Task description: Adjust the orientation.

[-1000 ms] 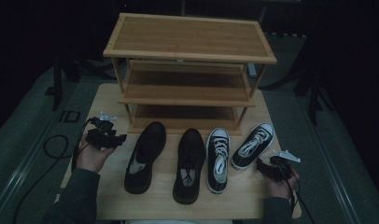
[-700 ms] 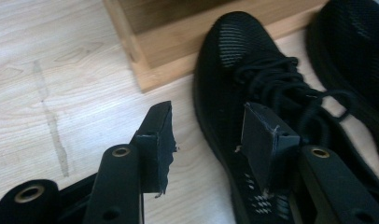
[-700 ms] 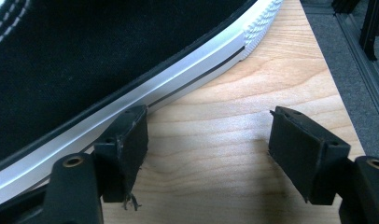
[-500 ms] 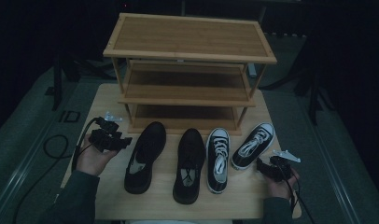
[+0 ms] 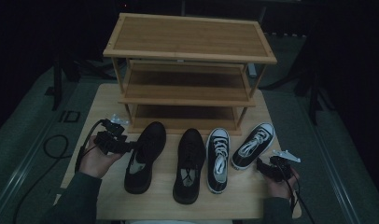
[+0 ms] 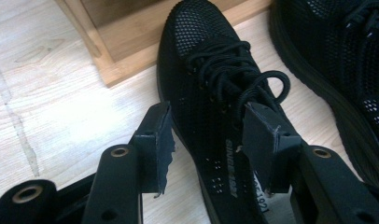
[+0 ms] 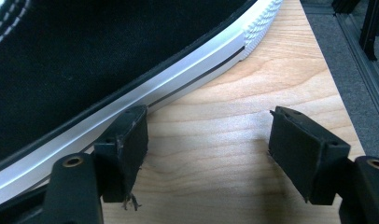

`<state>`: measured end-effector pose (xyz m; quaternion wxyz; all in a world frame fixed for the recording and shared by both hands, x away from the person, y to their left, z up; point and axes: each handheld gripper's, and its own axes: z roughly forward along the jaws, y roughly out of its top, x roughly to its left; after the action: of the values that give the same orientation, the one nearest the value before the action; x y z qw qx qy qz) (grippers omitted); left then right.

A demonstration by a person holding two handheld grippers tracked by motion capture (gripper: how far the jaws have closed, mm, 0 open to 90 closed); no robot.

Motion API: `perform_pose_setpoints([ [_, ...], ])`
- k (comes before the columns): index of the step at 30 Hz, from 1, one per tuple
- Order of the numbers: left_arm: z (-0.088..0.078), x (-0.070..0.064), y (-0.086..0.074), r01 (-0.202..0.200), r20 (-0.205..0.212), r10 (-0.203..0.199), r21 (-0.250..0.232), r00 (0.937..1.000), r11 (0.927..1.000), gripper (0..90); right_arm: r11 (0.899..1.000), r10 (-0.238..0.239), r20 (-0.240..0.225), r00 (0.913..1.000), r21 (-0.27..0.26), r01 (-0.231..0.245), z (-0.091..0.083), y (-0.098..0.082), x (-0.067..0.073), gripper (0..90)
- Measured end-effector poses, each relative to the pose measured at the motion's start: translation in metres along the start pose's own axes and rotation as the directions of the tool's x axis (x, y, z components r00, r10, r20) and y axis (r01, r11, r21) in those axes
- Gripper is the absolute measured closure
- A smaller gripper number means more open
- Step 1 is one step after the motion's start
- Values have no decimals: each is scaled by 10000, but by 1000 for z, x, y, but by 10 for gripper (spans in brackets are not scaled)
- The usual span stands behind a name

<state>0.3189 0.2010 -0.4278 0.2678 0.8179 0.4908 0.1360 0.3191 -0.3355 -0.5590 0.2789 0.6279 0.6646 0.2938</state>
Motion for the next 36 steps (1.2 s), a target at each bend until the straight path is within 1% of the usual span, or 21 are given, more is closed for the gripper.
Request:
perform_pose_setpoints([
  [5, 2, -6, 0, -167, 166, 164, 187, 9997, 9997, 527, 10000, -3, -1, 10000, -1, 3, 0, 0, 0, 281],
  [9, 5, -8, -1, -206, 235, 200, 280, 9995, 9994, 527, 10000, 0, -1, 10000, 0, 0, 0, 0, 0, 281],
  [18, 15, -13, -3, -314, 367, 289, 702, 9989, 9970, 531, 10000, -2, -1, 10000, -1, 2, 0, 0, 0, 281],
  [23, 22, -14, -4, -328, 348, 296, 941, 9990, 9950, 538, 10000, -1, -1, 10000, 0, 1, 0, 0, 0, 281],
  [26, 23, -14, -4, -325, 353, 292, 971, 9990, 9947, 544, 10000, -2, -1, 10000, -2, 2, 0, 0, 0, 281],
  [27, 26, -15, -4, -331, 351, 294, 1087, 9989, 9935, 549, 10000, -1, 0, 10000, 0, 1, 0, 0, 0, 281],
  [30, 28, -15, -4, -365, 321, 331, 1117, 9989, 9931, 564, 10000, -1, 0, 10000, -1, 1, 0, 0, 0, 281],
  [34, 32, -15, -4, -358, 287, 324, 1291, 9991, 9910, 586, 10000, -1, 4, 10000, 0, 1, 0, 0, 0, 281],
  [35, 36, -15, -4, -340, 168, 319, 1407, 9993, 9895, 605, 10000, 1, -2, 10000, 0, -1, 0, 0, 0, 281],
  [36, 36, -15, -4, -340, 168, 319, 1407, 9993, 9895, 613, 10000, 1, -2, 10000, 0, -1, 0, 0, 0, 281],
])
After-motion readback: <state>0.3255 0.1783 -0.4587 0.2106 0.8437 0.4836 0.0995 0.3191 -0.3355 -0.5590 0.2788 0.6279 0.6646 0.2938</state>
